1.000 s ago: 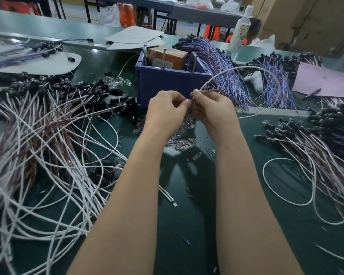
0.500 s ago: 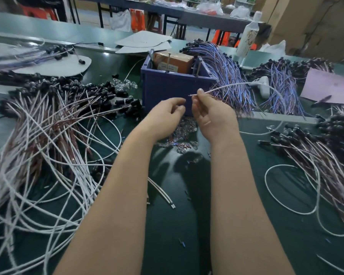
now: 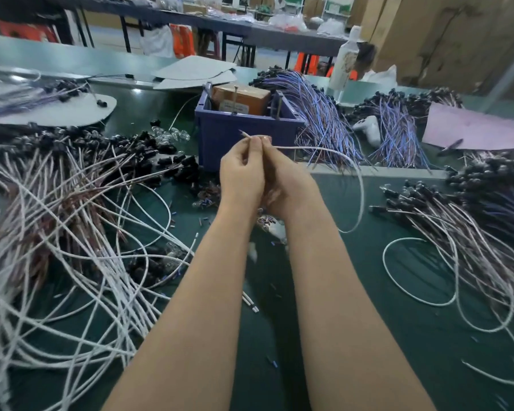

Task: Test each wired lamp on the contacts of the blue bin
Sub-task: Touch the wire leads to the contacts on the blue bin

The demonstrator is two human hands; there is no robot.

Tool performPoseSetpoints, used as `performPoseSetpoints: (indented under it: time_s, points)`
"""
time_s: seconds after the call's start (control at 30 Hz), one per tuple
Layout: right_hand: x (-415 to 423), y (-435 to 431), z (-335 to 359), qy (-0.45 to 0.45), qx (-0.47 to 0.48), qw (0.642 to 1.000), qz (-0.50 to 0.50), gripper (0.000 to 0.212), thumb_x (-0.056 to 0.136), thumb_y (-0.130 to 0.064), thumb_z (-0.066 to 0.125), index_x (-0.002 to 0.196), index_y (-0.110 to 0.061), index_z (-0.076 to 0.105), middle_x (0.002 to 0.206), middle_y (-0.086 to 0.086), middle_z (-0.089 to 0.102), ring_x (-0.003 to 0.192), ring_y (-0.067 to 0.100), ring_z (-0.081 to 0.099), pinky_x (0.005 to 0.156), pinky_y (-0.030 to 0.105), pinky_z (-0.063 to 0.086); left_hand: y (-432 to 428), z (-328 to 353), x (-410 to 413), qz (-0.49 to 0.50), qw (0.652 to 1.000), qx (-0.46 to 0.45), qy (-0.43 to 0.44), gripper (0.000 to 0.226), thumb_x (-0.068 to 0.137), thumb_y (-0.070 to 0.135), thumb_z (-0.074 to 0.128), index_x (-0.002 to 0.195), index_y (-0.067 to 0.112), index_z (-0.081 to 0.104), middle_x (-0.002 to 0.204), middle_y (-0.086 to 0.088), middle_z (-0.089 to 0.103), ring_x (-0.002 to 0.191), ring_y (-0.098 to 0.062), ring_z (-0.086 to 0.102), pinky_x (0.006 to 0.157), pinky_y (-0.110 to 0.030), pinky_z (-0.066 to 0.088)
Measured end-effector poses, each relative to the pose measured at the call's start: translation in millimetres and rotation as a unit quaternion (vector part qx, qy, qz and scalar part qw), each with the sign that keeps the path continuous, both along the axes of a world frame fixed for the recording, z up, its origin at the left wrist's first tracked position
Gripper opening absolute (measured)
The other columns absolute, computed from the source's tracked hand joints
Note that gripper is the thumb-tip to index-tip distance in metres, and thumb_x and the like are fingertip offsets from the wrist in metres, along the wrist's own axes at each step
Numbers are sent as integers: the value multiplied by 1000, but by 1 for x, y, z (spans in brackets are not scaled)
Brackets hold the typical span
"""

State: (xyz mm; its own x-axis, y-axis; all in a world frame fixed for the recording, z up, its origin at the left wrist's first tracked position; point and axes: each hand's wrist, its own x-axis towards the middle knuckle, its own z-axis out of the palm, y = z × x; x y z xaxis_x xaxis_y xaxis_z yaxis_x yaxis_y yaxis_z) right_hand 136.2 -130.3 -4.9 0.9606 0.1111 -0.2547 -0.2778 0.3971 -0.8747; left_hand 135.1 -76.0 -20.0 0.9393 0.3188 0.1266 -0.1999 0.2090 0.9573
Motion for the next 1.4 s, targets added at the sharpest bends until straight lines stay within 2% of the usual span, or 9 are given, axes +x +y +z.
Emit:
performPoseSetpoints:
  time_s: [0.13,0.23,0.33,0.47,0.63,0.8,0.93,1.13,1.4]
  points:
    - [-28,-10,39,-153,-426,876,166,33,99,-29,48,80,-5,62,63,5,62,59,17,60,57,27,55,24,8,5,77,997,-26,9,36,102,16,39,70,16,56,66,-1,60,62,-15,57,67,-32,50]
    - [-54,-22,83,-322,-422,840,116,26,97,-22,52,85,-4,64,60,-2,66,52,6,63,51,16,52,40,17,5,67,997,-35,24,34,103,18,35,74,17,52,47,11,58,46,-1,53,50,-19,43]
    - [-58,-25,98,-432,-346,829,-80,20,97,-20,53,84,-11,64,69,-1,67,56,6,62,55,22,54,45,26,3,33,999,-5,22,35,104,18,33,74,17,54,42,12,55,41,3,49,45,-15,39]
    - [-30,-18,66,-280,-581,764,9,40,95,-40,51,90,-5,70,91,13,72,84,27,67,84,44,53,43,25,-1,-44,993,97,41,35,102,20,39,75,15,60,56,6,59,50,-4,53,45,-16,40]
    - [-4,-19,29,-207,-511,826,115,24,91,-22,62,86,-3,74,79,14,72,67,22,65,79,40,58,41,14,-1,-62,985,142,70,30,99,12,45,77,12,64,72,-10,62,69,-24,59,56,-25,45]
    - [3,-27,21,-179,-422,889,9,24,94,-6,52,73,-13,59,58,4,65,47,12,58,56,26,52,42,15,0,-60,981,170,75,21,99,14,46,96,9,66,64,4,63,49,2,54,48,-12,42]
    - [10,-33,14,-178,-450,870,-94,28,97,-18,49,69,-15,52,52,-3,64,43,7,55,58,27,47,49,16,0,-26,979,193,59,21,100,20,43,92,19,62,47,7,55,34,2,42,38,-14,31]
    - [16,-41,2,-179,-439,854,-214,30,93,-22,53,81,1,69,71,10,65,73,21,58,75,31,46,50,22,6,2,992,44,114,22,96,2,34,98,11,54,65,1,49,53,-8,38,47,-18,30]
    - [18,-39,2,-166,-337,903,-206,17,90,-4,48,95,-17,58,68,-2,62,50,7,46,41,13,36,53,22,0,-53,996,-3,76,20,99,7,46,82,10,56,72,-3,67,56,-2,63,58,-13,53]
